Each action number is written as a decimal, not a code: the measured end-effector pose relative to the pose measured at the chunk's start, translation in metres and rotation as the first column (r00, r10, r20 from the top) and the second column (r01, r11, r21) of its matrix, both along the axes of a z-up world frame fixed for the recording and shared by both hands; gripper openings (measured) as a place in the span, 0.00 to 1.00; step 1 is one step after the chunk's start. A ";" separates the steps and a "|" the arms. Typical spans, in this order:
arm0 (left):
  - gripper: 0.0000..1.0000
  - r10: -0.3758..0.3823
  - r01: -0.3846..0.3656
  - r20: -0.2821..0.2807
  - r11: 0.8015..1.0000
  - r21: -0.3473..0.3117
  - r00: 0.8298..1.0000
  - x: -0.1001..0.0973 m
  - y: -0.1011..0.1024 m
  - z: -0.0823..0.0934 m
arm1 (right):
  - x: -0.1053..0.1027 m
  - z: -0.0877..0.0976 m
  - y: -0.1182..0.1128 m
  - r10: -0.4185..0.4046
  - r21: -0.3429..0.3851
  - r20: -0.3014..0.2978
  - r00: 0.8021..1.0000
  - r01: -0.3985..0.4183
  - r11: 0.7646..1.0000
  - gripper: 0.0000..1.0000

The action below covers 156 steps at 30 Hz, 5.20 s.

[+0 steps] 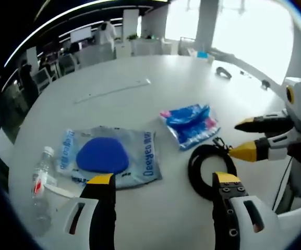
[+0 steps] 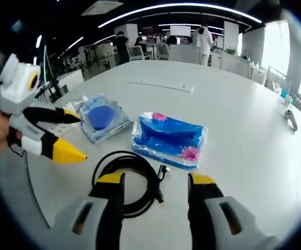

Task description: Arrange the tabletop items into an orderly group along one side of the table until the central work area is clear of visible clutter.

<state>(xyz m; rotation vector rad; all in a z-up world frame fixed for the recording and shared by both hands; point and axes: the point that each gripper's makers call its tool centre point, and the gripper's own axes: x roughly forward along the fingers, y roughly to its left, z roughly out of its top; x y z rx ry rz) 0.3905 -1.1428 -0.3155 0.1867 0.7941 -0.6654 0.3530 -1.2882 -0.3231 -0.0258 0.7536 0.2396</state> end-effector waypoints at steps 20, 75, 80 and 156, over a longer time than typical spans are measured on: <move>0.71 0.046 -0.046 0.001 0.999 0.007 0.999 -0.001 0.041 0.002 | -0.009 0.001 0.022 0.025 -0.015 -0.020 0.999 -0.025 1.000 0.45; 0.67 0.186 -0.183 0.072 0.982 -0.037 0.980 0.051 0.141 0.046 | -0.028 -0.003 0.071 0.069 0.027 -0.075 0.995 -0.067 0.997 0.43; 0.67 0.197 -0.195 0.068 0.980 -0.042 0.978 0.057 0.153 0.046 | -0.025 0.000 0.078 0.072 0.038 -0.067 0.995 -0.069 0.997 0.43; 0.63 0.340 -0.344 -0.058 0.930 -0.126 0.939 0.071 0.247 0.011 | 0.064 0.021 0.245 0.438 0.193 -0.043 0.898 -0.423 0.885 0.36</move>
